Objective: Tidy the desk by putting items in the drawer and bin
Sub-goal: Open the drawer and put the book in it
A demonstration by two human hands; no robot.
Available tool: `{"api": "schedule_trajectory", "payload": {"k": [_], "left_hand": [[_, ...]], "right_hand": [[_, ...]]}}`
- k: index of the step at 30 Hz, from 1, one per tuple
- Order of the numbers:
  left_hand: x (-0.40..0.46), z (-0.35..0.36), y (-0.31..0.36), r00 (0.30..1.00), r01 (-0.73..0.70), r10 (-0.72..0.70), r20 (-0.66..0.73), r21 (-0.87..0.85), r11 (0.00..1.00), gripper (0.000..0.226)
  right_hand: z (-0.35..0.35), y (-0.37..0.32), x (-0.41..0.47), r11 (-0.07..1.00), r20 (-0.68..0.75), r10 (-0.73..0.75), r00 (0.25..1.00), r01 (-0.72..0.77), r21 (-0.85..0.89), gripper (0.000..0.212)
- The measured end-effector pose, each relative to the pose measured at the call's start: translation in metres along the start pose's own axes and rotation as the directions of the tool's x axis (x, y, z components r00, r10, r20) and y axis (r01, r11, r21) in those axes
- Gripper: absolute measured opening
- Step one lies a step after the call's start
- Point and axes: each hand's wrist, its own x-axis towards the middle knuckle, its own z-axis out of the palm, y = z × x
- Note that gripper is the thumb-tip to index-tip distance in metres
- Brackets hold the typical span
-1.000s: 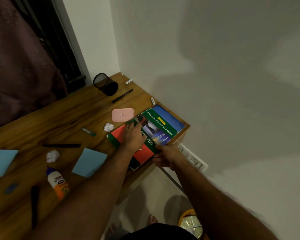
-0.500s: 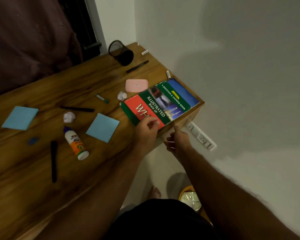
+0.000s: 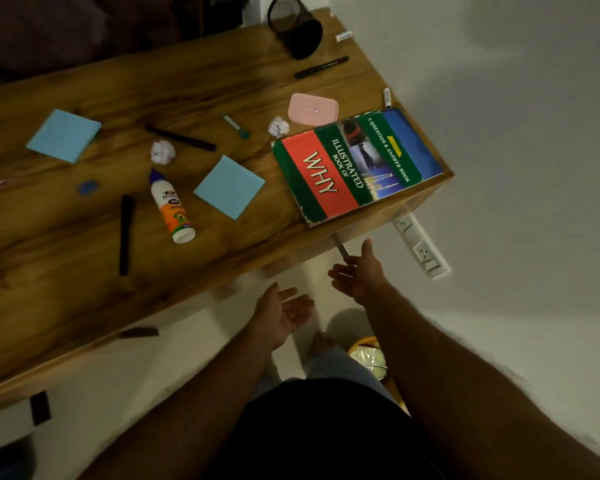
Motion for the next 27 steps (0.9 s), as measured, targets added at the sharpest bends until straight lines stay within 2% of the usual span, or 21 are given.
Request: {"api": "schedule_trajectory", "payload": {"k": [5, 9, 12, 17, 20, 24, 27], "left_hand": [[0.028, -0.014, 0.001, 0.994, -0.091, 0.067, -0.082, -0.338, 0.937, 0.073], [0.046, -0.019, 0.002, 0.978, -0.177, 0.096, -0.185, -0.493, 0.852, 0.097], [0.057, -0.017, 0.005, 0.962, -0.261, 0.152, -0.227, -0.6, 0.756, 0.104], [0.068, -0.012, 0.015, 0.922, -0.387, 0.27, -0.278, -0.711, 0.588, 0.099], [0.073, -0.007, 0.018, 0.898, -0.428, 0.325, -0.296, -0.751, 0.502, 0.09], [0.076, -0.013, 0.012, 0.897, -0.418, 0.359, -0.259, -0.763, 0.494, 0.103], [0.078, -0.017, 0.01, 0.892, -0.417, 0.375, -0.251, -0.778, 0.47, 0.098]], "right_hand": [[-0.001, -0.011, 0.025, 0.999, 0.065, 0.035, 0.997, -0.033, -0.034, 0.079], [-0.004, -0.02, 0.054, 0.986, 0.061, 0.081, 0.995, -0.088, 0.139, 0.086], [-0.006, -0.022, 0.076, 0.956, 0.07, 0.122, 0.99, -0.136, 0.259, 0.097], [-0.001, -0.022, 0.105, 0.923, 0.178, 0.111, 0.978, -0.168, 0.346, 0.112], [0.006, -0.024, 0.114, 0.915, 0.182, 0.083, 0.98, -0.147, 0.375, 0.111], [0.003, -0.025, 0.11, 0.947, 0.198, 0.082, 0.977, -0.138, 0.29, 0.104], [0.002, -0.026, 0.105, 0.956, 0.22, 0.081, 0.972, -0.138, 0.26, 0.102]]}}
